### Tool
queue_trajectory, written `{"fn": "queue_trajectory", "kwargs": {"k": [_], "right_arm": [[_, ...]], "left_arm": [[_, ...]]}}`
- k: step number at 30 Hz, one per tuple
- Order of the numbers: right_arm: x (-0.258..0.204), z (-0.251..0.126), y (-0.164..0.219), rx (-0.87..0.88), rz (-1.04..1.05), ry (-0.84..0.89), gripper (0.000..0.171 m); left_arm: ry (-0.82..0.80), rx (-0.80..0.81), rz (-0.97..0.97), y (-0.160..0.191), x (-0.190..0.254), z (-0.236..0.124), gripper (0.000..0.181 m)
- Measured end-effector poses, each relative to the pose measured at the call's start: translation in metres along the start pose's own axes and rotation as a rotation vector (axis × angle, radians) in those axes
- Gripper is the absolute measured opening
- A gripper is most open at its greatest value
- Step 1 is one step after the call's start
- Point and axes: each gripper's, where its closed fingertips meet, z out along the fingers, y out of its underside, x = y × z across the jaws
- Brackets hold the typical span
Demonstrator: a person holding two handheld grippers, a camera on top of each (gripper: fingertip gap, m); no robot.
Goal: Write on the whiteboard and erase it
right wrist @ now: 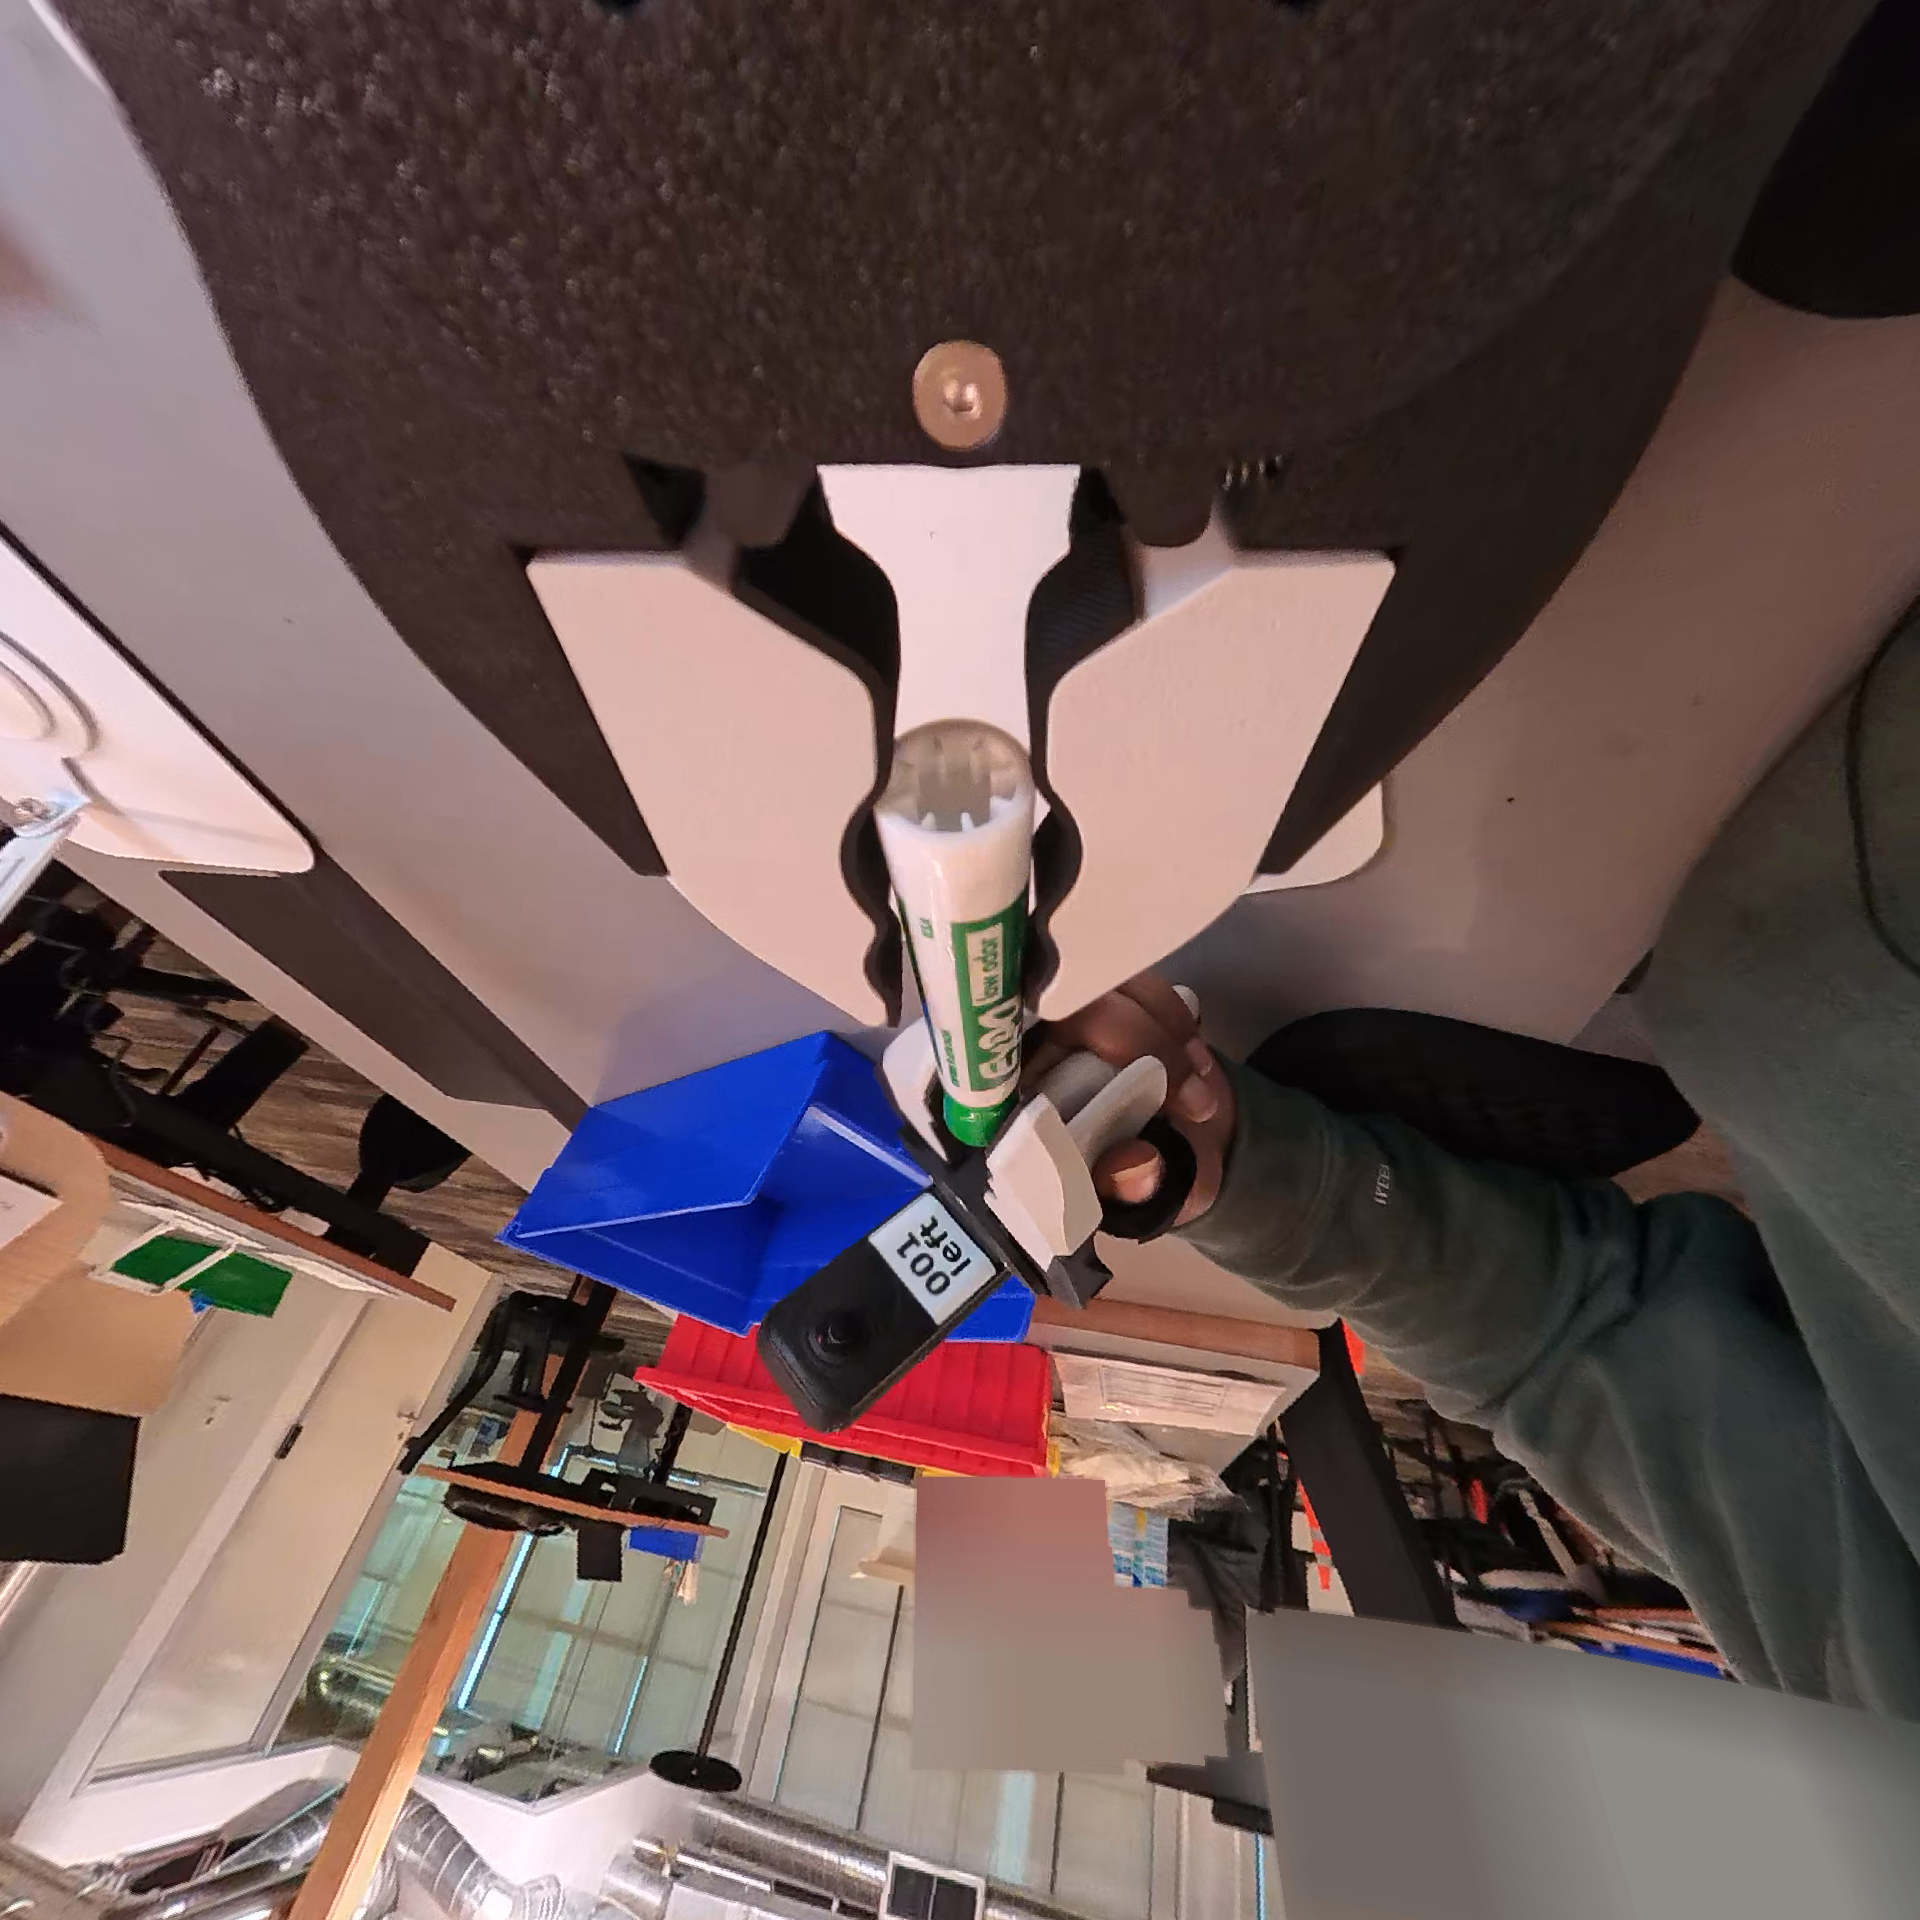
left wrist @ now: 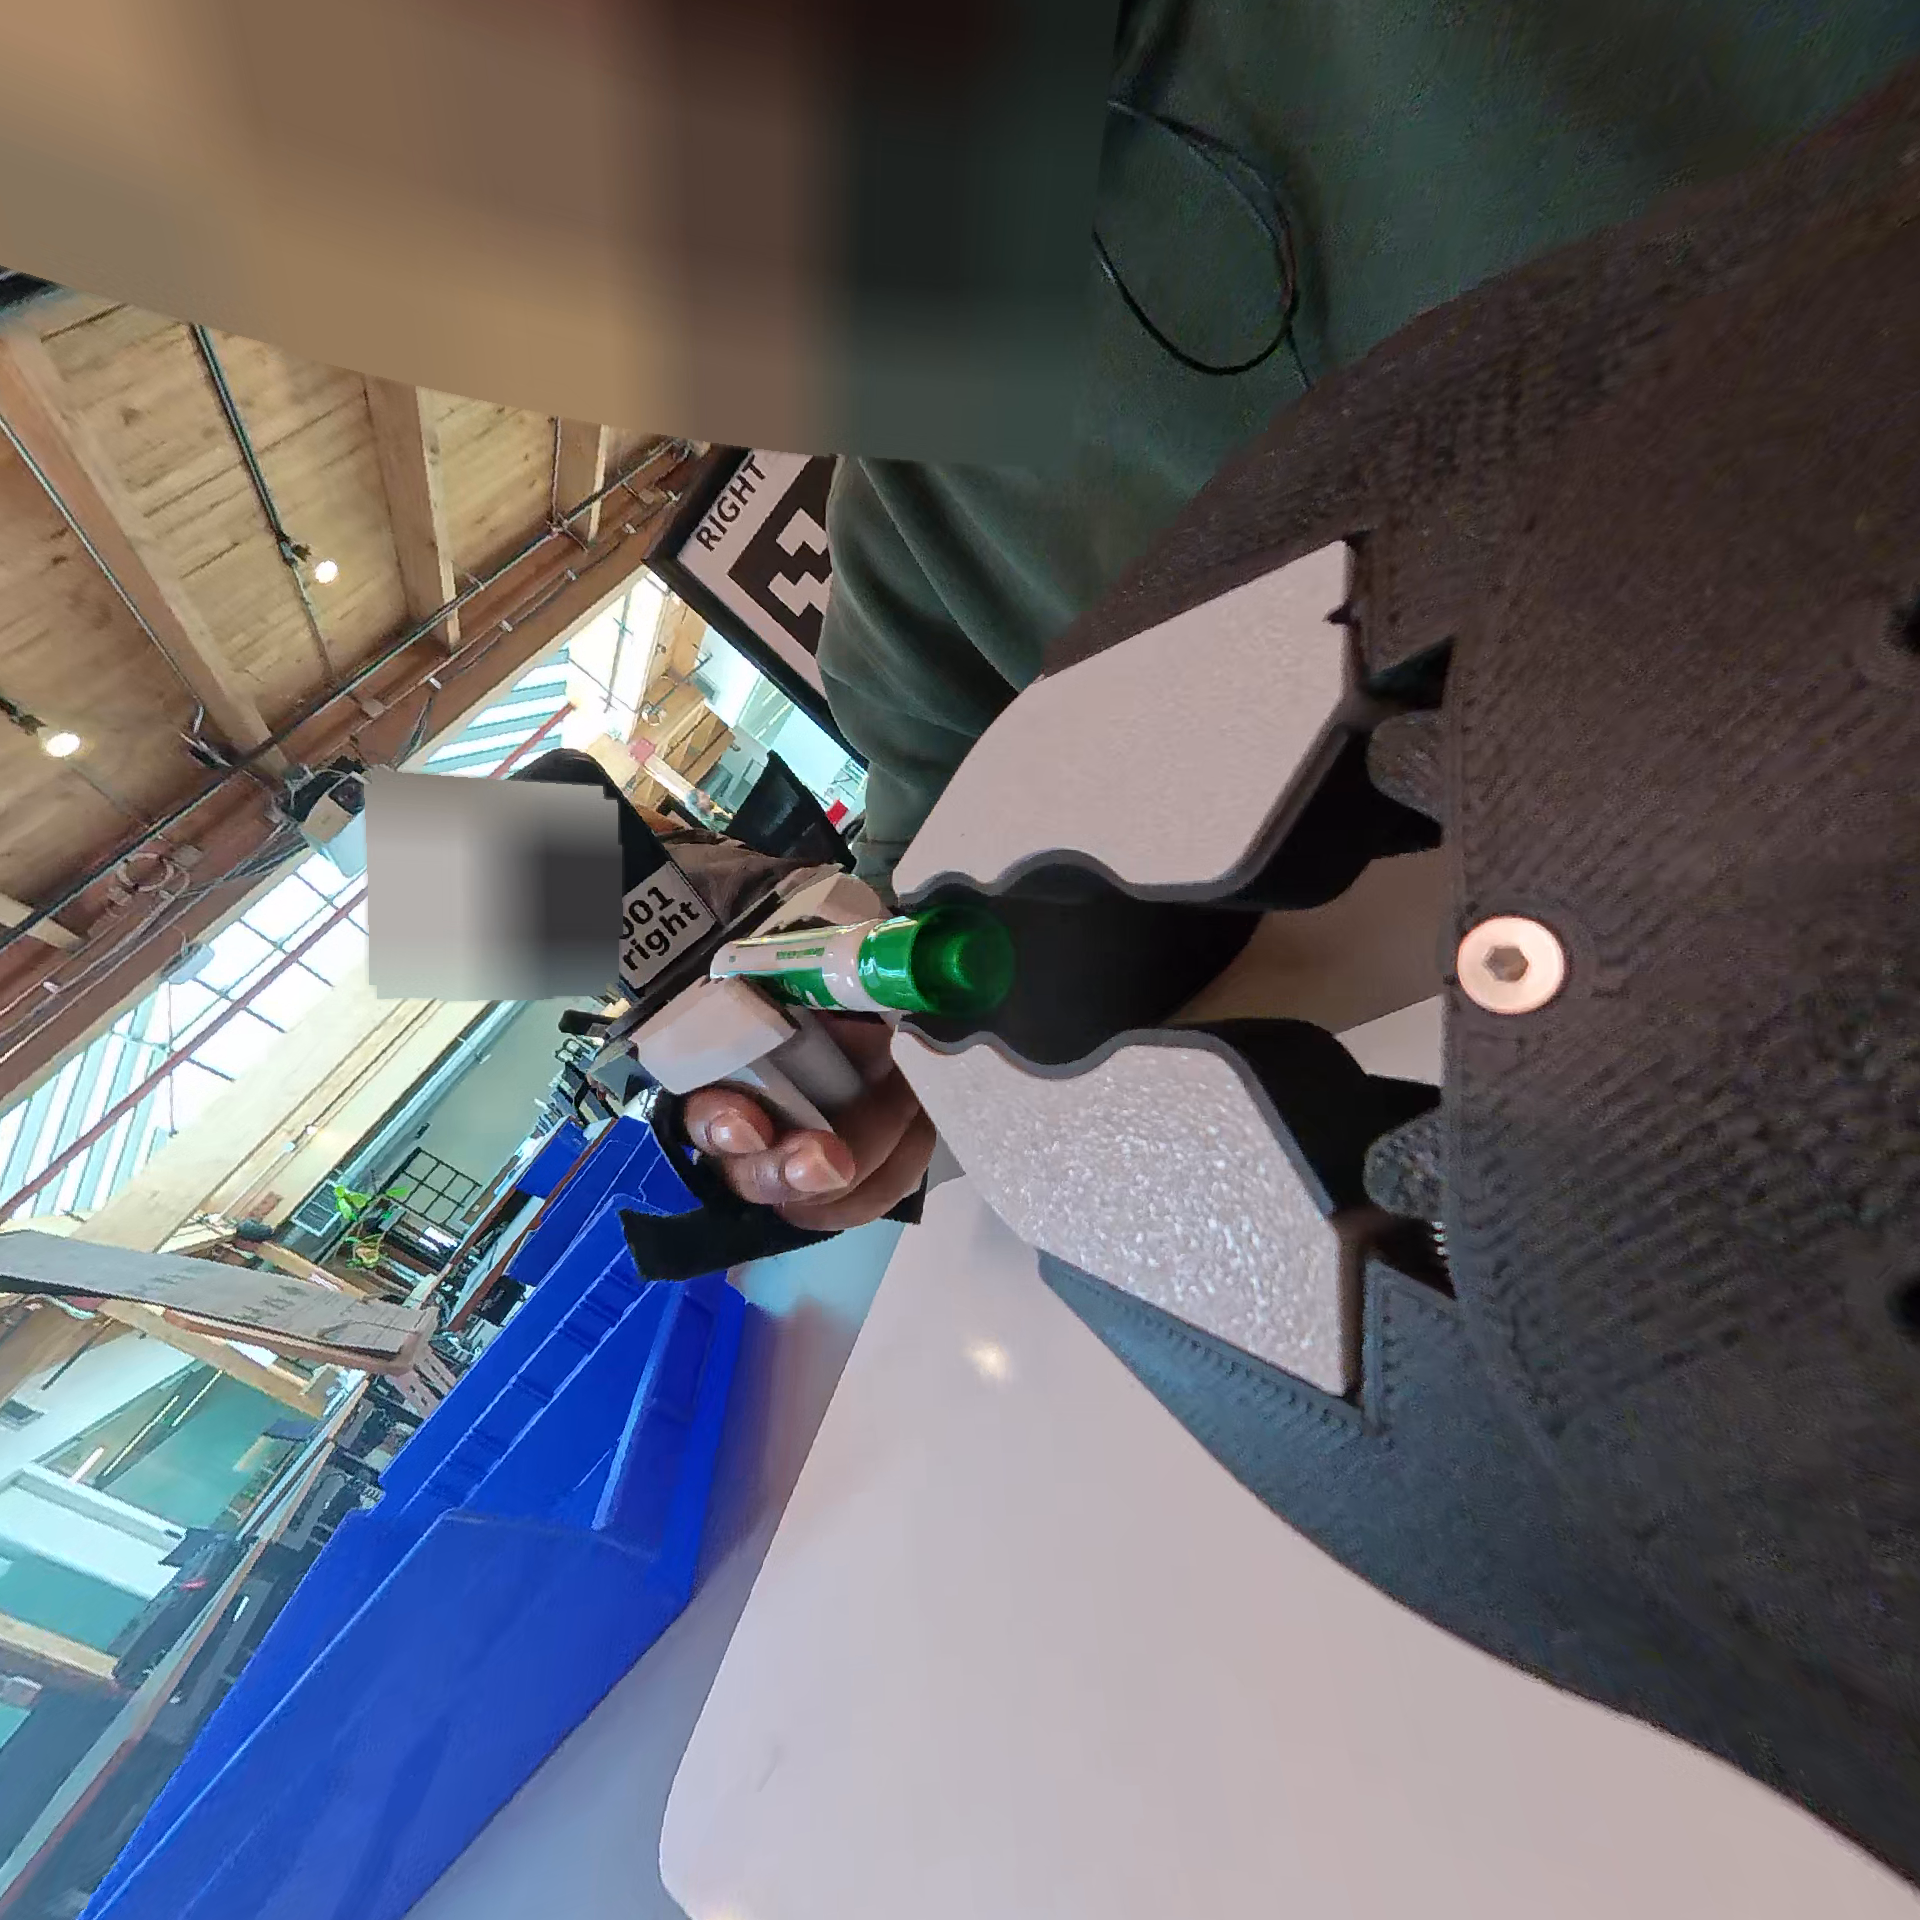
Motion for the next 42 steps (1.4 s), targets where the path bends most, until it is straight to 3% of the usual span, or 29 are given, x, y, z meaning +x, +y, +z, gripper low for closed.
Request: {"fn": "queue_trajectory", "kwargs": {"k": [16,24,42], "right_arm": [[0.001,0.000,0.002,-0.019,-0.021,0.008,0.020],[-0.007,-0.002,0.010,-0.068,-0.002,-0.053,0.019],[-0.009,0.000,0.012,-0.033,0.012,-0.055,0.019]], "left_arm": [[-0.033,0.005,0.022,-0.004,-0.002,-0.005,0.020],[-0.083,-0.112,0.113,0.009,0.000,0.001,0.020],[-0.144,-0.184,0.170,0.015,-0.004,0.000,0.020]]}}
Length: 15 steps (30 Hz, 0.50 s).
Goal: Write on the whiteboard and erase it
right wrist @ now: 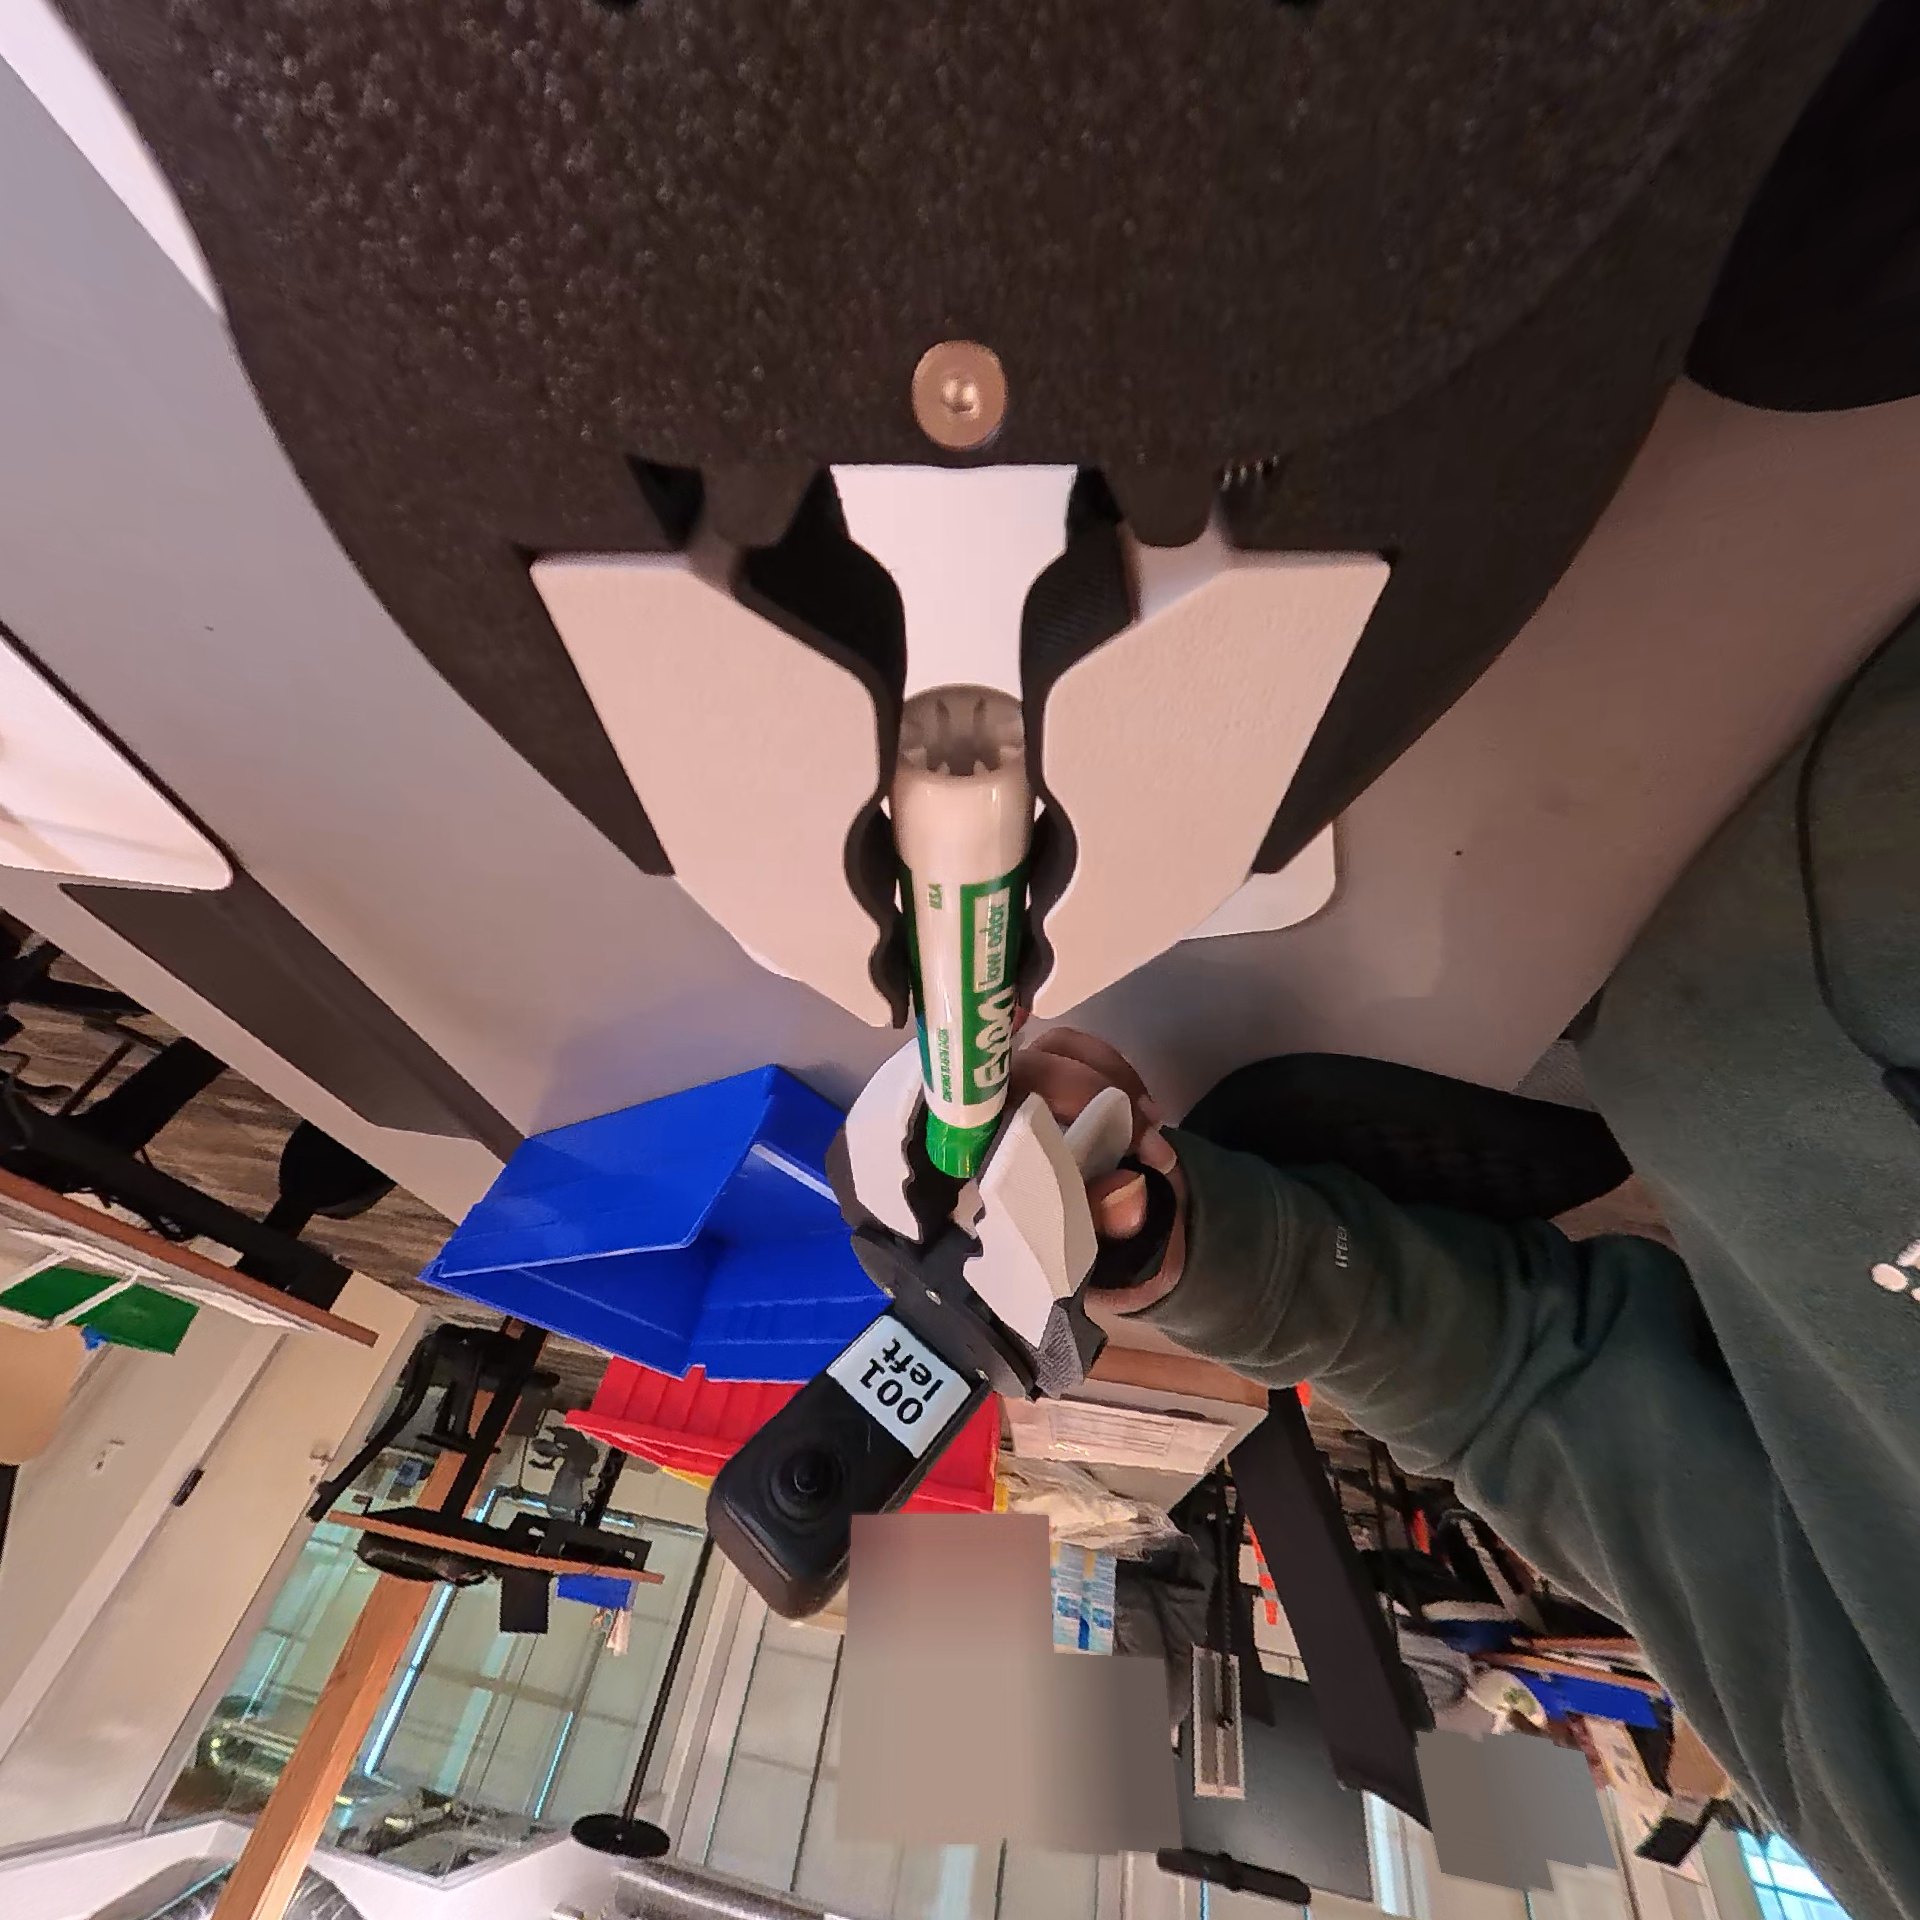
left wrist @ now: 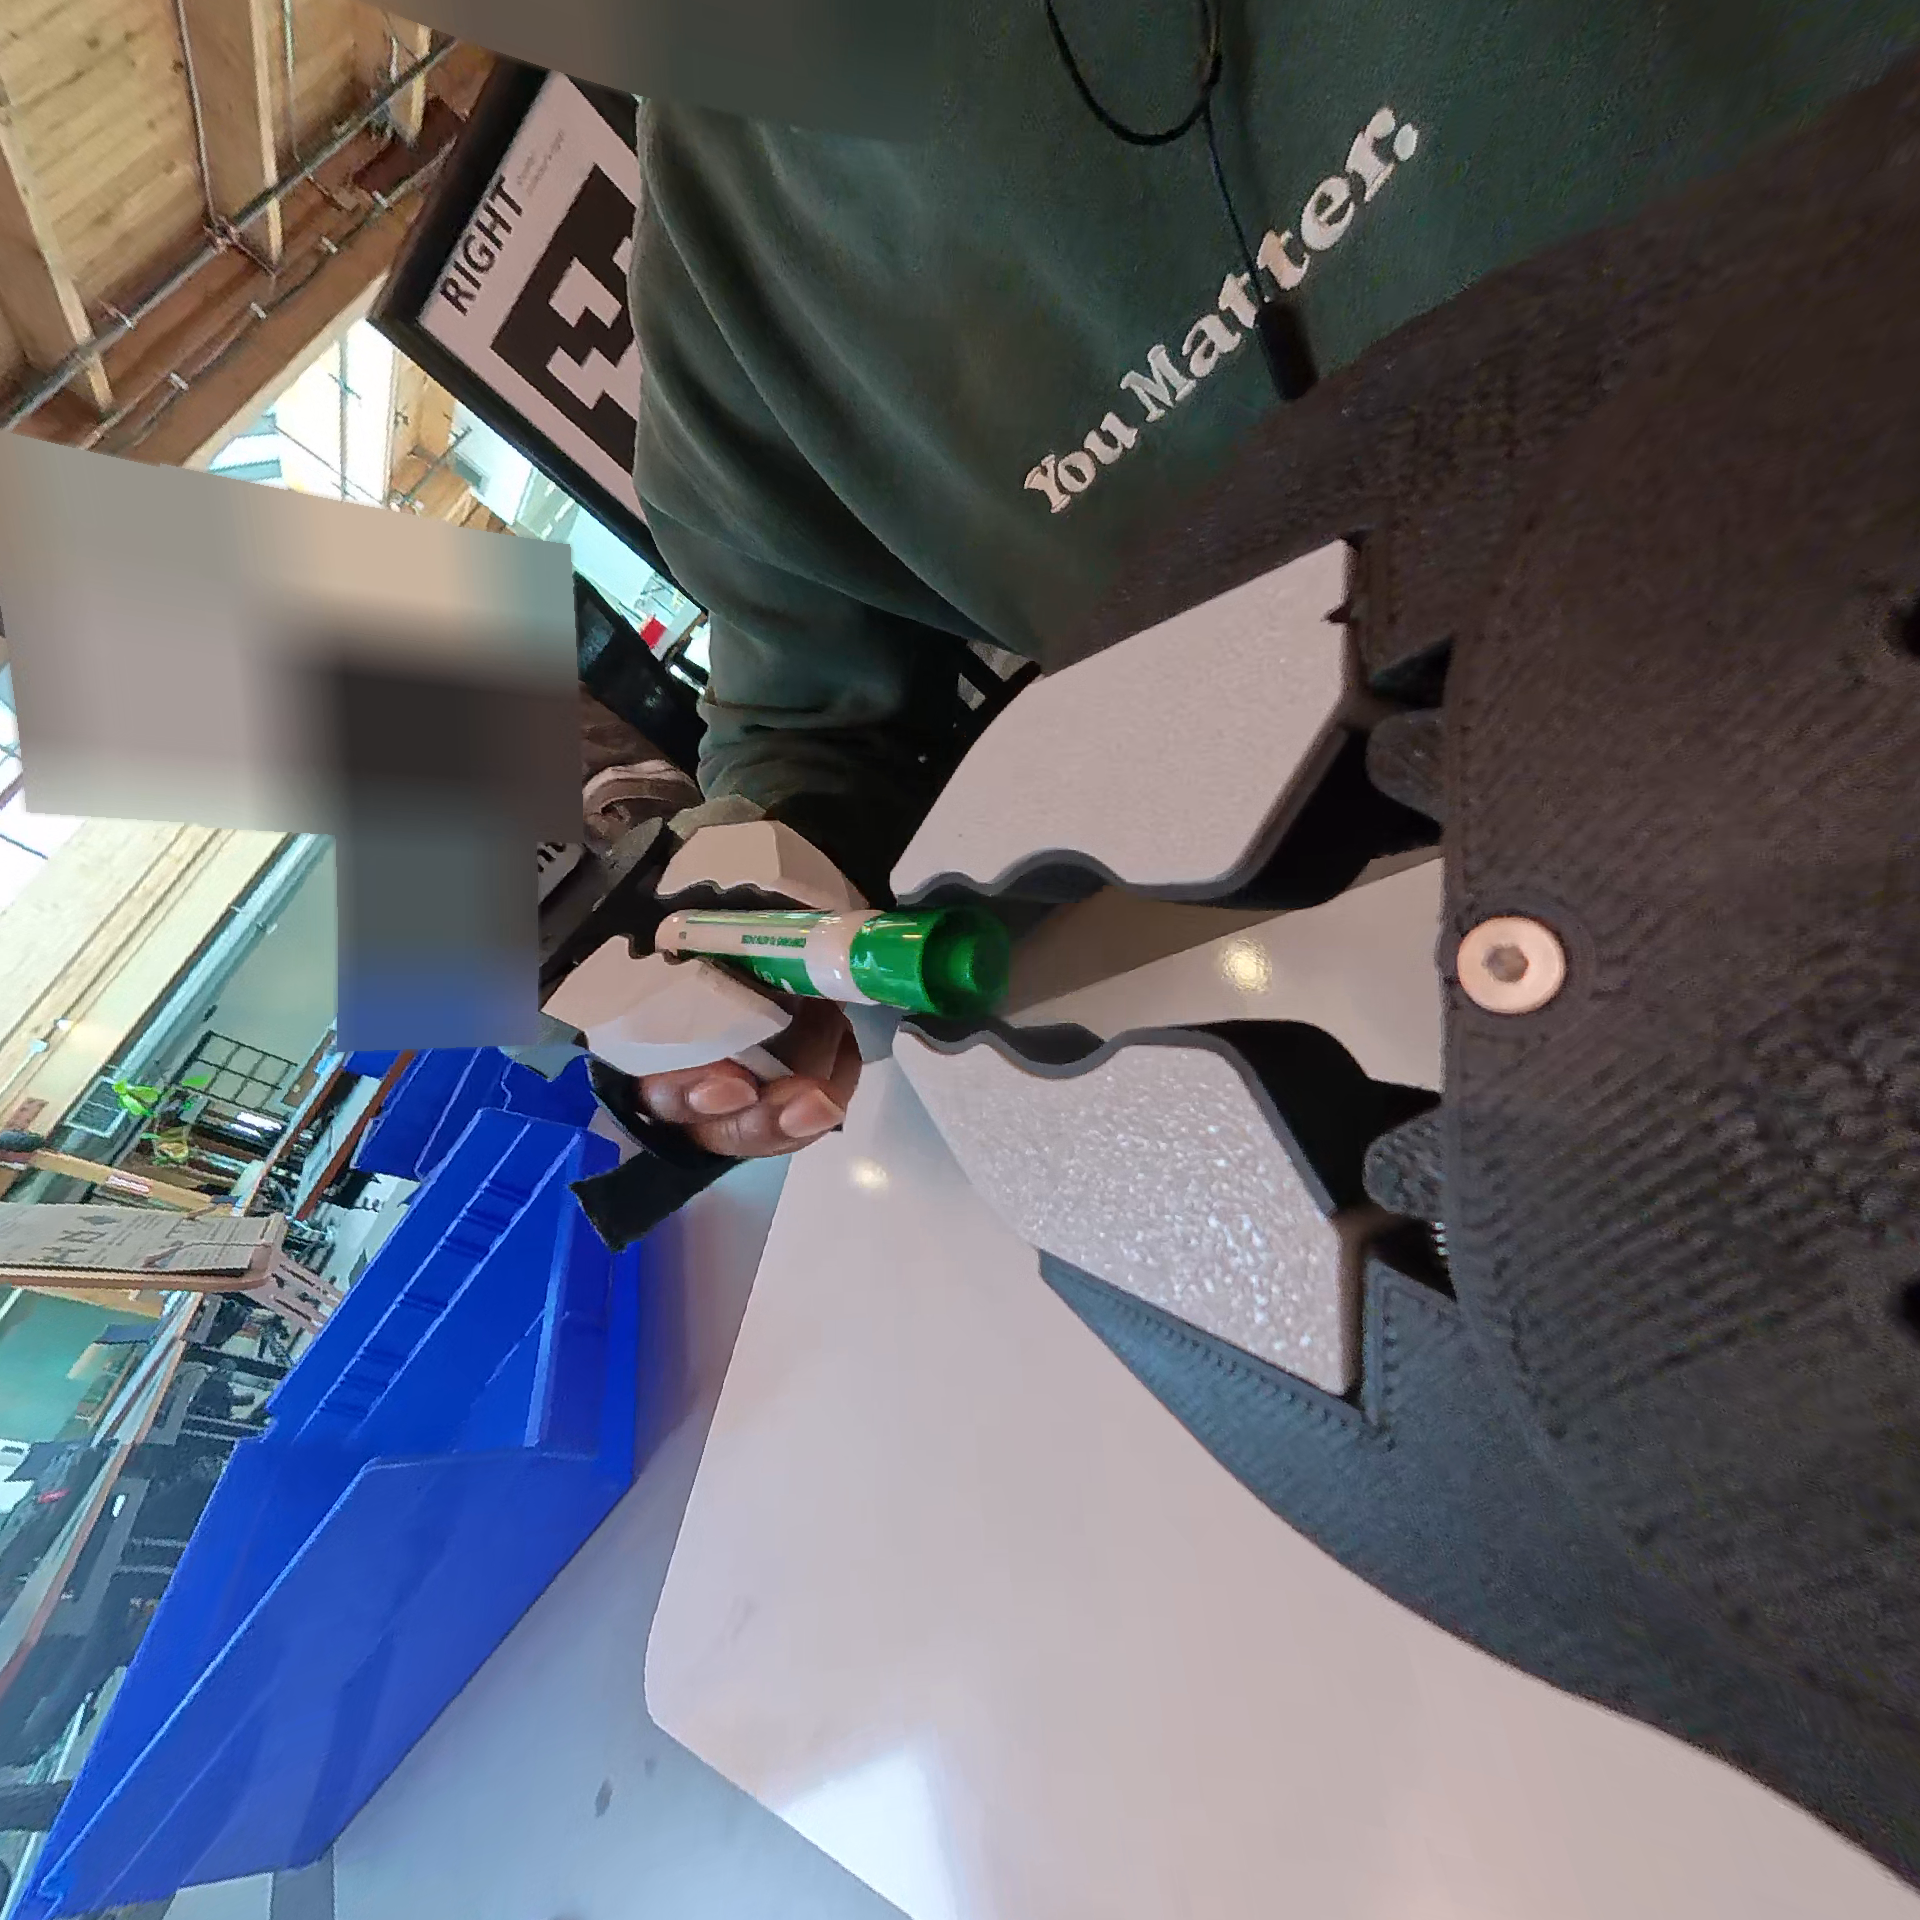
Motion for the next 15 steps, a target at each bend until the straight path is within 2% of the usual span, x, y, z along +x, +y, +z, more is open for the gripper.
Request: {"fn": "queue_trajectory", "kwargs": {"k": [8,15], "right_arm": [[0.000,0.004,0.012,-0.024,0.031,-0.012,0.019],[0.001,0.007,0.010,0.000,0.086,0.008,0.020]], "left_arm": [[-0.070,-0.061,0.027,0.011,-0.010,0.001,0.020],[-0.063,-0.047,0.027,0.007,-0.009,0.000,0.019]]}}
